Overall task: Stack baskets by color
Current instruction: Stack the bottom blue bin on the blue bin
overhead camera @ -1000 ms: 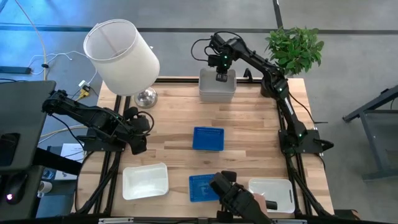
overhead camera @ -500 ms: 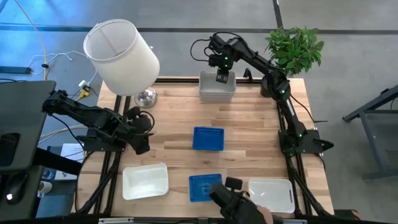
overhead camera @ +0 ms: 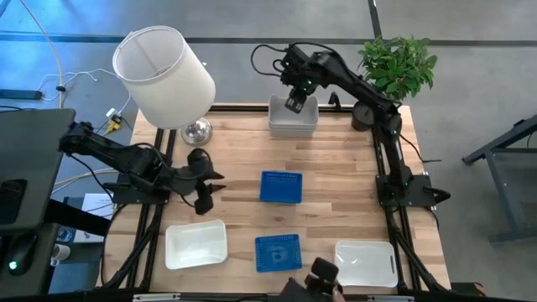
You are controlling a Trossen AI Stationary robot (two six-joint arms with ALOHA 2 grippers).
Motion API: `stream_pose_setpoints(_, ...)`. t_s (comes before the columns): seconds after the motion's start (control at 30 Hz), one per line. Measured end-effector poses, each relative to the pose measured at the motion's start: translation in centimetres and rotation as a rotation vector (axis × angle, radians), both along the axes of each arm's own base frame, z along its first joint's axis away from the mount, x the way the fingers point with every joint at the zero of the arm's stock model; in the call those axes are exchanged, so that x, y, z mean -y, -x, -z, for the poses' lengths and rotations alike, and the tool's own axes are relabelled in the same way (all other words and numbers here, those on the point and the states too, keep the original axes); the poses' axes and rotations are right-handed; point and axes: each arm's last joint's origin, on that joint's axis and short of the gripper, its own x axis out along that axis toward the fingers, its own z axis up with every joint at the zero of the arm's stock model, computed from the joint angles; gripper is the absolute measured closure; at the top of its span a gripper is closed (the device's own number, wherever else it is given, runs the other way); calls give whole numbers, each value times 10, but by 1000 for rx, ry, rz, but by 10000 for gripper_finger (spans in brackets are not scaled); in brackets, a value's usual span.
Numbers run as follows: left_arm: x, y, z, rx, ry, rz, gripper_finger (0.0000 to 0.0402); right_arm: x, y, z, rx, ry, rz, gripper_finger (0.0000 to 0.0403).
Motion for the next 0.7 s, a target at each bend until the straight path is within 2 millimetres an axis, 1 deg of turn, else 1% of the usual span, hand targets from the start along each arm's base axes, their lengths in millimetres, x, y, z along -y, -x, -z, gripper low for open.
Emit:
stream_pose_setpoints(0.13, 5, -17, 3, 34, -17, 32, 275, -14, -2, -10, 12, 64, 51, 284)
stream_pose_setpoints(0.33, 17, -47, 16, 61, -20, 112, 275, -26, -7, -13, 34, 64, 101, 284)
stream_pose_setpoints(0.5, 33, -72, 35, 53, -40, 167, 275, -33, -10, -13, 59, 47, 138, 284)
stream_pose_setpoints(0.7, 51, -93, 60, 29, -41, 201, 275, -41, -13, -12, 75, 26, 176, 284)
